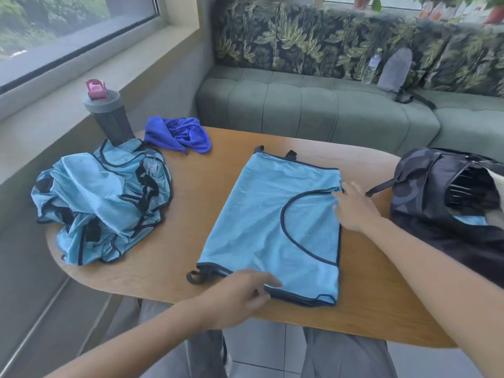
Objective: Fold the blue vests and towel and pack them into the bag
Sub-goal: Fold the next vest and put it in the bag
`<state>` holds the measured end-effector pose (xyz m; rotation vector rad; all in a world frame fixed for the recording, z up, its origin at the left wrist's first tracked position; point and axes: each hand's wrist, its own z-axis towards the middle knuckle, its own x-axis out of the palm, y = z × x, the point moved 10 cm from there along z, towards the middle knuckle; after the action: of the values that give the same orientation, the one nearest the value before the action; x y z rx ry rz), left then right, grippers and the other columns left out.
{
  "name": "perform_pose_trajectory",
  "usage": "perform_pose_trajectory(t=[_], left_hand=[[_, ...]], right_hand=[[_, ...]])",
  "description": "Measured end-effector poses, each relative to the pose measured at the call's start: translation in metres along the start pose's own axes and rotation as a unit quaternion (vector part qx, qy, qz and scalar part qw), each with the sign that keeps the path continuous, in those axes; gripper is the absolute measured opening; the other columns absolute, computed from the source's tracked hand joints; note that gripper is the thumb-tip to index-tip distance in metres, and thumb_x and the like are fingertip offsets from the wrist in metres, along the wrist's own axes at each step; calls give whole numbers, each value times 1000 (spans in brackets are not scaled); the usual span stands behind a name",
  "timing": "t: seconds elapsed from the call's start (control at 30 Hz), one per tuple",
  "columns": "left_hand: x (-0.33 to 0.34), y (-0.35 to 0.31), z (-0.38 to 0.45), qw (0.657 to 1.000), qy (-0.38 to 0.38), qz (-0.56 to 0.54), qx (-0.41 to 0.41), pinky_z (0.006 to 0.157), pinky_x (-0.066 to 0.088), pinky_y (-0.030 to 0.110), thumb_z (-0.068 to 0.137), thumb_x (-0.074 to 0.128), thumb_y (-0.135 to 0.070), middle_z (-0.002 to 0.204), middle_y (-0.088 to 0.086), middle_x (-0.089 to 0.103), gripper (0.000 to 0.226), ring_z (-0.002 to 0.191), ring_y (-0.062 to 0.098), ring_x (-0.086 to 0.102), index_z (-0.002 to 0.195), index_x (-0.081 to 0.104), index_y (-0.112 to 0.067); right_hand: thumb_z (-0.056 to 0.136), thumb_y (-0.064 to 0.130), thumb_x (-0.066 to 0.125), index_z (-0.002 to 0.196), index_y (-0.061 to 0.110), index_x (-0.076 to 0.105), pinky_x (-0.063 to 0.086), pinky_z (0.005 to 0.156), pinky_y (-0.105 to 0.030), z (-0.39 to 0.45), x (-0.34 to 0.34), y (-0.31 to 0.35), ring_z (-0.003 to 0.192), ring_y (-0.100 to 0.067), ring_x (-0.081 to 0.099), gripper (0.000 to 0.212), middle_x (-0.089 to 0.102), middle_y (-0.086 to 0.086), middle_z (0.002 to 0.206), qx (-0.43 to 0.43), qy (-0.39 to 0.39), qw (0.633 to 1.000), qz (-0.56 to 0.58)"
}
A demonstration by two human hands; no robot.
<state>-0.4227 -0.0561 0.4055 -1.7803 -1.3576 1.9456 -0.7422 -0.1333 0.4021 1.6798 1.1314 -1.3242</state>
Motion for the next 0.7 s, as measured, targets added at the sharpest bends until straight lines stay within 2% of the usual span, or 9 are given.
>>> perform_pose_trajectory(t=[0.1,0.17,0.23,0.33,0.4,0.43,0.5,0.57,0.7], left_hand=[[-13,1,9,998,-29,-47,-13,84,48,17,103,53,-30,106,-21,61,26,92,-4,58,124,62,-41],[-37,16,9,997,-75,18,-8,93,46,21,102,55,-28,111,-24,60,24,104,-8,54,122,63,-38],[-64,37,2,990,-114,82,-5,97,45,25,100,58,-28,116,-19,62,21,112,-2,54,120,64,-34],[-86,71,-16,982,-131,135,-28,86,40,14,100,61,-25,113,-12,66,16,106,11,61,115,67,-27],[-80,86,-25,983,-100,150,-29,85,37,8,102,55,-17,118,-9,65,21,108,14,62,118,68,-22],[-74,92,-29,985,-79,149,-27,91,38,10,103,50,-16,126,-9,63,26,114,14,60,123,66,-21],[-62,93,-40,989,-51,142,-7,108,36,20,103,38,-28,142,-11,53,39,129,9,52,133,61,-20],[-49,93,-53,988,-28,150,17,119,27,23,103,33,-43,154,-9,41,50,142,7,38,144,52,-20],[-22,91,-79,971,-16,237,38,124,21,28,97,47,-68,163,-7,25,74,154,9,19,154,38,-22]], right_hand=[[106,29,42,150,18,44,28,118,-44,-30,-6,40,151,-25,15,45,30,-6,162,-58,-43,997,34],[106,27,46,143,19,52,35,111,-37,-65,-9,62,142,-19,31,38,46,0,150,-92,-74,990,79],[105,24,47,134,19,59,39,102,-31,-105,-7,75,132,-14,42,31,56,5,135,-121,-95,980,125],[104,25,52,128,20,64,41,103,-27,-157,9,87,124,-11,49,28,62,8,127,-162,-108,969,154],[103,44,48,142,24,55,34,111,-25,-181,32,91,134,-10,44,44,54,9,143,-176,-82,970,143],[102,57,40,152,28,44,28,116,-25,-190,47,94,143,-10,36,58,43,9,155,-188,-59,973,119],[99,73,24,162,32,13,8,124,-26,-203,75,95,154,-7,6,76,5,12,169,-209,-25,976,52],[97,79,21,162,32,-2,-9,123,-26,-212,91,90,153,-5,-16,83,-15,13,167,-223,-25,974,15],[99,76,26,163,28,8,-1,125,-32,-223,99,84,156,-10,-6,82,-4,9,170,-244,-69,967,1]])
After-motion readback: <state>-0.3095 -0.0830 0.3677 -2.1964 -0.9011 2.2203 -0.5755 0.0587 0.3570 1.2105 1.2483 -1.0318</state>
